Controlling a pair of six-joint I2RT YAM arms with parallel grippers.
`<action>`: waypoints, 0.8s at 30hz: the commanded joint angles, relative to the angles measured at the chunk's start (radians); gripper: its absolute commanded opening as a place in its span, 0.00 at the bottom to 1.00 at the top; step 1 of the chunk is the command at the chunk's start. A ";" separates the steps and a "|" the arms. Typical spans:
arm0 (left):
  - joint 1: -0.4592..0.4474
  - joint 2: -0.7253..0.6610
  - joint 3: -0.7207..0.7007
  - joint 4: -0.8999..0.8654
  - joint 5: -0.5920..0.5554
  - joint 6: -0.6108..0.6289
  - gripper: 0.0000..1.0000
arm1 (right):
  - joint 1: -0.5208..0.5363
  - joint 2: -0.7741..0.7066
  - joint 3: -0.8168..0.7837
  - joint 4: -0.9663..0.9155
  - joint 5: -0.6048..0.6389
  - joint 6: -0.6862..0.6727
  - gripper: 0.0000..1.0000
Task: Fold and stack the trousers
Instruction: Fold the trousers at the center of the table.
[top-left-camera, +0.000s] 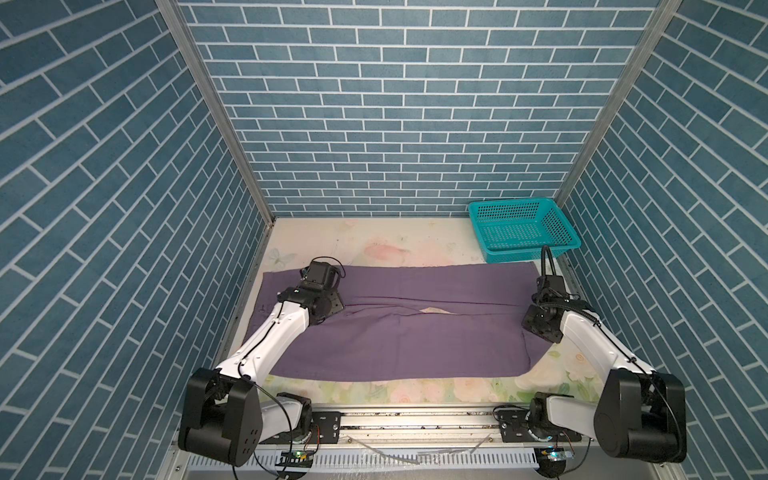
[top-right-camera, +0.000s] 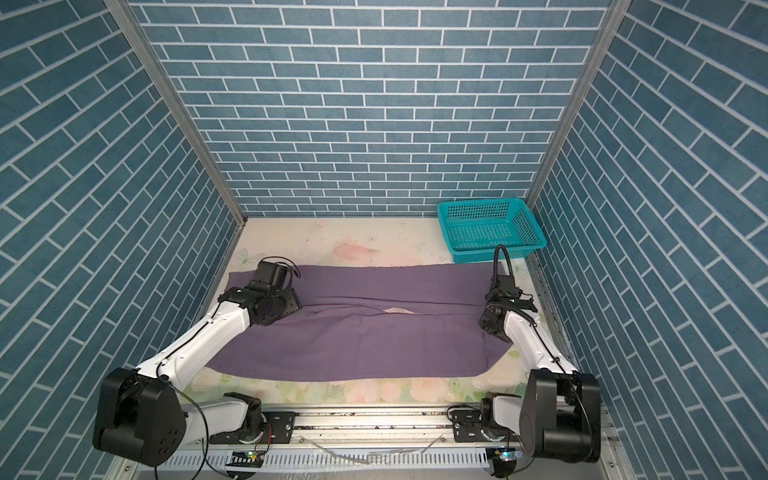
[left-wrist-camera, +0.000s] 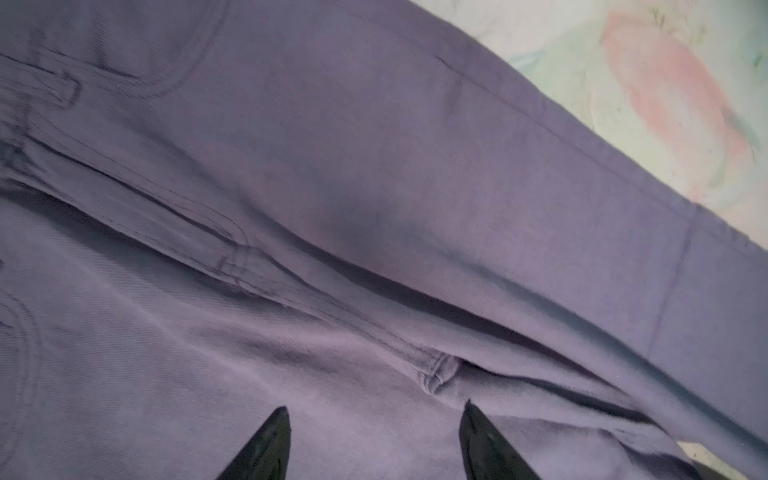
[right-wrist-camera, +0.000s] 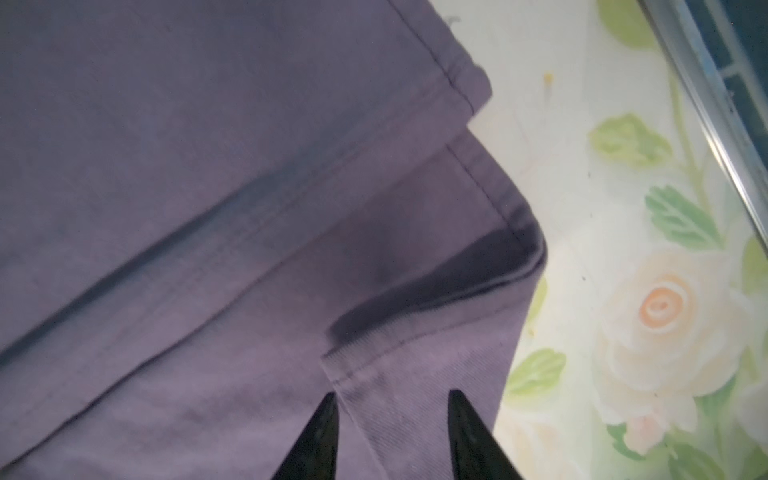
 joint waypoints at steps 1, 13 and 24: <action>-0.041 0.008 -0.033 0.012 -0.024 -0.035 0.66 | 0.002 -0.035 -0.033 -0.084 -0.002 0.040 0.43; -0.084 0.061 -0.103 0.079 0.005 -0.023 0.66 | 0.051 0.126 0.035 -0.097 -0.040 0.033 0.51; -0.085 0.135 -0.097 0.123 0.047 0.002 0.66 | 0.073 0.187 0.089 -0.184 0.048 0.001 0.00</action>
